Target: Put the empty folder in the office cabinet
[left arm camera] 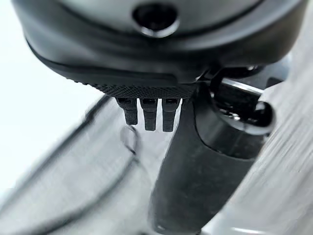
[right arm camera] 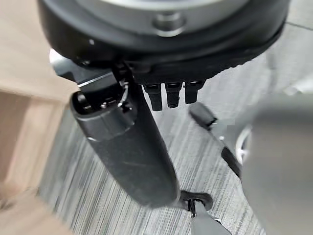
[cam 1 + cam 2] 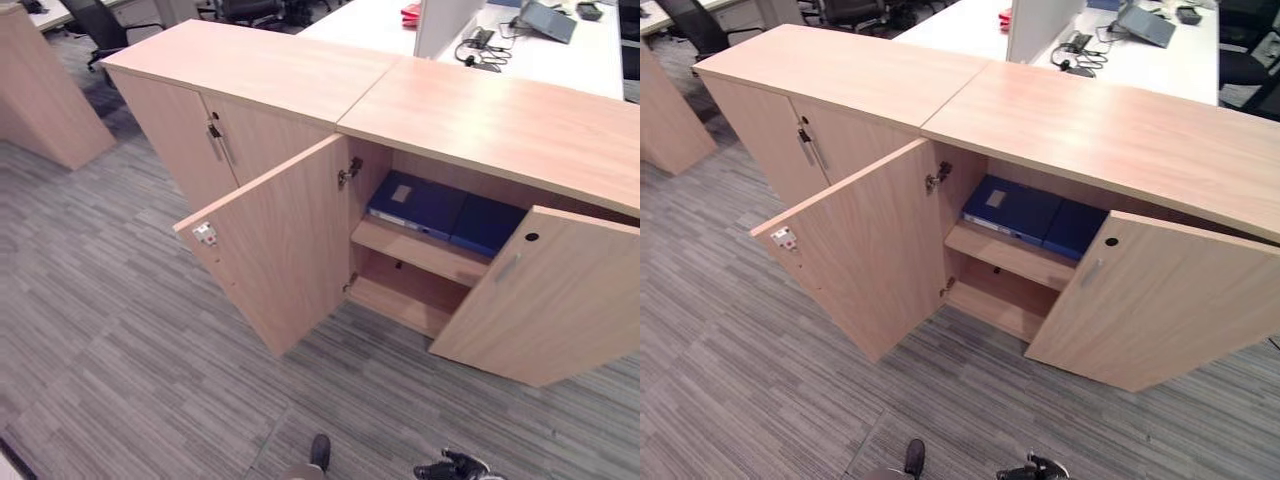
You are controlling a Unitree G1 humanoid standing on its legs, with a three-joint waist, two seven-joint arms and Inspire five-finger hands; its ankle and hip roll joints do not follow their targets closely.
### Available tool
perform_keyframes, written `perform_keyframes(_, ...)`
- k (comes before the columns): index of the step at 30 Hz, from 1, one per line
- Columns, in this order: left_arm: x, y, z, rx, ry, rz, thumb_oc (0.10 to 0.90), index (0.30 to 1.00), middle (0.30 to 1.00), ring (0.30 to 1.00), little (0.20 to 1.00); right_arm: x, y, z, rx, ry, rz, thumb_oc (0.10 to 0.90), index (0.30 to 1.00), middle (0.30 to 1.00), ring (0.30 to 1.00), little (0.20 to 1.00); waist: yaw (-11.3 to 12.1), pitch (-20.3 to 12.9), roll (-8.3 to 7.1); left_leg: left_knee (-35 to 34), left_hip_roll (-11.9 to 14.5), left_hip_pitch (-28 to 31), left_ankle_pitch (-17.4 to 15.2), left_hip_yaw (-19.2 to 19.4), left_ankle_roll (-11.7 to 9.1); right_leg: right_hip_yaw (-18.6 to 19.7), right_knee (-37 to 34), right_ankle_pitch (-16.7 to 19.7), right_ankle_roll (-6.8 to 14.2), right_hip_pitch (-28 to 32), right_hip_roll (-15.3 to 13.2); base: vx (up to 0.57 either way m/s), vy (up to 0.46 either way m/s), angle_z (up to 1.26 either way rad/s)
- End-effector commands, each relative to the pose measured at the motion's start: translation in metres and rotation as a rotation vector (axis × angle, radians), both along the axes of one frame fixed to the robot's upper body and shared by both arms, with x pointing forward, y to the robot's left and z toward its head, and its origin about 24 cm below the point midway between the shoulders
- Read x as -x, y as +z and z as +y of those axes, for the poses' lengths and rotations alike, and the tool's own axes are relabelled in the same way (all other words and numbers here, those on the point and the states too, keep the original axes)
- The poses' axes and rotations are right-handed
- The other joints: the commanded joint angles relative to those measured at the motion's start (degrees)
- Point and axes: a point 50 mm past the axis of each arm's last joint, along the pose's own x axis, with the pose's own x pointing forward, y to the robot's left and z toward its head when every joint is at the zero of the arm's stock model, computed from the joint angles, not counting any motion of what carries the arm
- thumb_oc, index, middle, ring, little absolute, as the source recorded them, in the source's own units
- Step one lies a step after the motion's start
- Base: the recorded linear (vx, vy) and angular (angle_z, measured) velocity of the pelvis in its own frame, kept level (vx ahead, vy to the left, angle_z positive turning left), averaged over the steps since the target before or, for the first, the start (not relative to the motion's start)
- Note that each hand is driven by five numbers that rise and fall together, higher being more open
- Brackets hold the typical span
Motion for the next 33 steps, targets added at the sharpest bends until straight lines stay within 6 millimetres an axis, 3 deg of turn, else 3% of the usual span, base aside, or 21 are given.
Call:
perform_keyframes(1, -0.096, 0.033, 0.053, -0.14, 0.123, -0.322, 0.8, 0.9, 0.9, 0.9, 0.9, -0.004, 0.003, -0.011, 0.075, 0.061, 0.002, 0.8, 0.9, 0.9, 0.9, 0.9, -1.4, -1.4, -0.49, -0.7, 1.2, 0.4, -6.1, -1.8, -3.4, 1.1, 1.5, -5.9, 4.7, 2.9, -3.3, 0.11, 0.083, 0.09)
perform_keyframes(3, -0.135, 0.055, 0.062, -0.163, 0.147, -0.492, 0.8, 0.9, 0.9, 0.9, 0.9, 0.007, 0.001, -0.009, 0.071, 0.073, 0.029, 0.8, 0.9, 0.9, 0.9, 0.9, -2.9, -1.9, -0.51, -0.7, 1.0, 1.1, -6.7, -1.0, -3.3, 1.9, 1.2, -5.6, 4.9, 3.1, -3.4, 0.09, 0.06, -0.04)
perform_keyframes(6, -0.161, 0.08, 0.083, -0.231, 0.145, -0.587, 0.8, 0.9, 0.9, 0.9, 0.9, 0.015, -0.001, -0.009, 0.054, 0.009, 0.031, 0.8, 0.9, 0.9, 0.9, 0.9, -4.4, -2.4, -0.53, -0.7, 1.0, 1.9, -7.2, -0.1, -3.2, 2.8, 1.0, -5.4, 5.1, 3.2, -3.4, 0.06, 0.033, -0.25)
perform_keyframes(7, -0.186, 0.109, 0.103, -0.313, 0.13, -0.691, 0.8, 0.9, 0.9, 0.9, 0.9, 0.015, 0.0, -0.008, 0.043, -0.048, 0.005, 0.8, 0.9, 0.9, 0.9, 0.9, -5.6, -2.7, -0.36, -0.7, 1.0, 2.5, -7.6, 0.6, -3.2, 3.6, 0.8, -5.1, 5.5, 3.2, -3.5, 0.08, 0.048, -0.37)
perform_keyframes(9, -0.212, 0.151, 0.127, -0.435, 0.089, -0.808, 0.8, 0.9, 0.9, 0.9, 0.9, 0.017, -0.001, -0.005, 0.028, -0.114, -0.01, 0.8, 0.9, 0.9, 0.9, 0.9, -6.8, -2.9, -0.12, -0.7, 1.2, 3.4, -8.2, 1.9, -3.2, 4.7, 0.6, -4.7, 5.9, 3.1, -3.5, 0.05, 0.041, -0.3)
perform_keyframes(10, -0.212, 0.151, 0.127, -0.436, 0.089, -0.808, 0.8, 0.9, 0.9, 0.9, 0.9, 0.017, -0.002, -0.004, 0.026, -0.115, -0.011, 0.8, 0.9, 0.9, 0.9, 0.9, -6.8, -2.9, -0.2, -0.7, 1.2, 3.5, -8.2, 2.0, -3.2, 4.8, 0.6, -4.7, 5.9, 3.1, -3.5, 0.03, 0.03, -0.47)
perform_keyframes(17, -0.253, 0.225, 0.149, -0.681, -0.143, -0.926, 0.8, 0.9, 0.9, 0.9, 0.9, 0.027, -0.003, -0.004, 0.021, -0.099, 0.01, 0.8, 0.9, 0.9, 0.9, 0.9, -9.9, -3.6, 0.43, -0.7, 1.2, 5.5, -9.4, 5.2, -3.0, 7.8, 0.1, -3.8, 6.8, 2.4, -3.7, 0.01, 0.033, -0.24)
perform_keyframes(22, -0.267, 0.242, 0.151, -0.721, -0.173, -0.929, 0.8, 0.9, 0.9, 0.9, 0.9, 0.035, -0.005, -0.002, 0.011, -0.092, 0.026, 0.8, 0.9, 0.9, 0.9, 0.9, -11.1, -3.4, 0.57, -0.7, 1.3, 6.4, -9.9, 6.3, -2.9, 9.1, 0.0, -3.7, 7.0, 2.3, -3.6, 0.0, 0.013, -0.14)
perform_keyframes(27, -0.267, 0.249, 0.175, -0.705, -0.063, -0.839, 0.8, 0.9, 0.9, 0.9, 0.9, 0.042, -0.006, 0.0, -0.006, -0.11, 0.033, 0.8, 0.9, 0.9, 0.9, 0.9, -12.8, -3.7, 0.88, -0.7, 1.7, 7.6, -10.3, 8.2, -2.9, 10.9, 0.0, -3.4, 7.3, 1.7, -3.3, 0.01, 0.007, -0.23)
perform_keyframes(33, -0.276, 0.268, 0.179, -0.683, -0.003, -0.898, 0.8, 0.9, 0.9, 0.9, 0.9, 0.045, -0.006, 0.004, -0.019, -0.125, 0.033, 0.8, 0.9, 0.9, 0.9, 0.9, -13.6, -3.5, 0.91, -0.7, 2.1, 8.2, -10.4, 9.4, -3.0, 12.3, 0.0, -3.3, 7.5, 1.1, -3.0, 0.0, 0.008, -0.14)
